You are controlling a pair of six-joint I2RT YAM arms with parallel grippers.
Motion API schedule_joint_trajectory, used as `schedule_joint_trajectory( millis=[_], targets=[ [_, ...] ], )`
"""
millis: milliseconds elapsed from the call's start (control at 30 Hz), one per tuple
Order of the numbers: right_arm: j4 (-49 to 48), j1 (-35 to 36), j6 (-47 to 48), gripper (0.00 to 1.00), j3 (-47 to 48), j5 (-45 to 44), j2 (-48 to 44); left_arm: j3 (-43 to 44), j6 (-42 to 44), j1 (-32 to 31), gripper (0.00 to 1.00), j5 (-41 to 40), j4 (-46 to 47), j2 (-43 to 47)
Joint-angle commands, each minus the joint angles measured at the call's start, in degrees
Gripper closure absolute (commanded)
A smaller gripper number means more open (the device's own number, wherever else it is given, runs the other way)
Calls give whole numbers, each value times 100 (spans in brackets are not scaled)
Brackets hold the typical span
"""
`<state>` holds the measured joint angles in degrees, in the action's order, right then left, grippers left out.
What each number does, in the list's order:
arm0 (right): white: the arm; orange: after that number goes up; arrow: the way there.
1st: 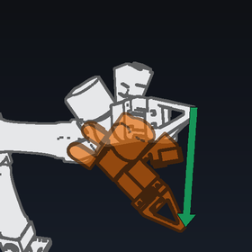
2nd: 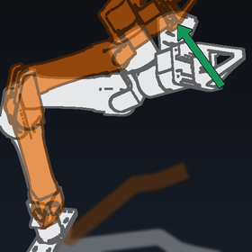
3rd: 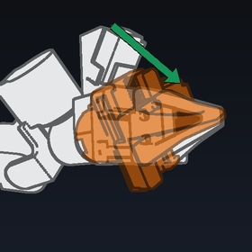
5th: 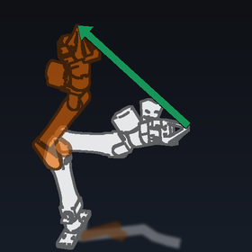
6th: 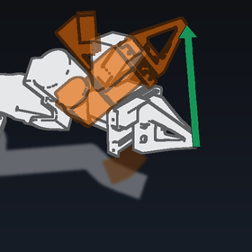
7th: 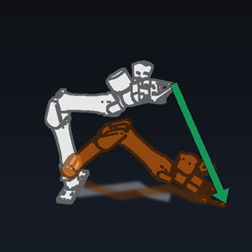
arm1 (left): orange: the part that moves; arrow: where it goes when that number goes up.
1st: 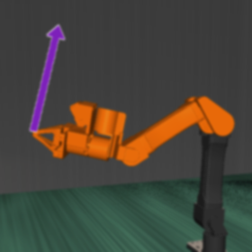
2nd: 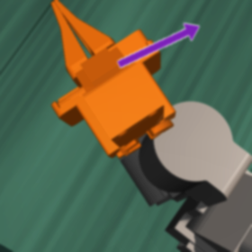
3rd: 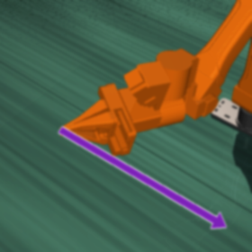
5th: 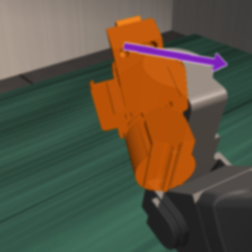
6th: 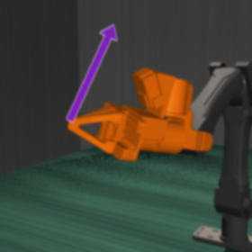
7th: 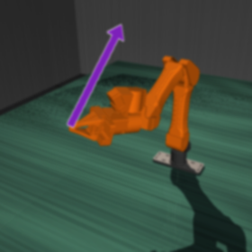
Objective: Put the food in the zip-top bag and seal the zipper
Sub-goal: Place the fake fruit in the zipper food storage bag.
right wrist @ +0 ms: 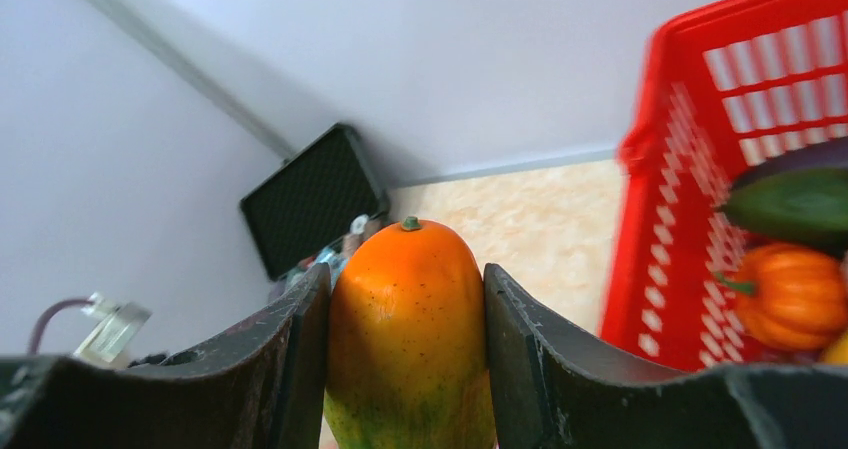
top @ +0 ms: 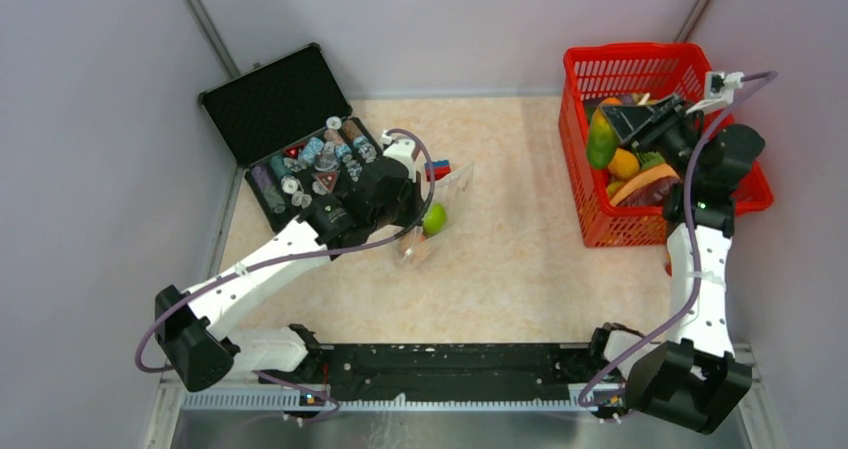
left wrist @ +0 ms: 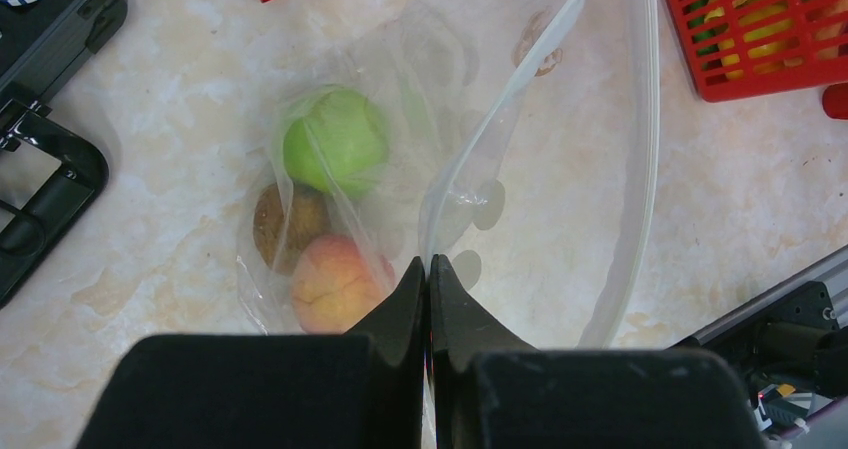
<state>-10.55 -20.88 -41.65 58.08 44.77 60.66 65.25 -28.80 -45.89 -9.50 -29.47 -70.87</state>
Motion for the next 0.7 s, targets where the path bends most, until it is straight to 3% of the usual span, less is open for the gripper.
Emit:
schedule_joint_trajectory(
  millis=[0,200,333,500,667],
  targets=[
    [-191,710,-49,94,-19,263,-260,183,67,18,100,138,357,-30],
    [-281,1981,205,94,-351,-767,-511,156,67,19,100,174,352,-6],
    [414,3273,1138,94,-277,-2430,-733,114,36,12,100,167,291,29],
    [-18,4315,1141,94,-688,-3719,-968,40,-20,17,100,148,316,120],
    [-602,4991,1136,94,-966,-4415,-938,95,-71,11,100,158,335,230]
  ],
)
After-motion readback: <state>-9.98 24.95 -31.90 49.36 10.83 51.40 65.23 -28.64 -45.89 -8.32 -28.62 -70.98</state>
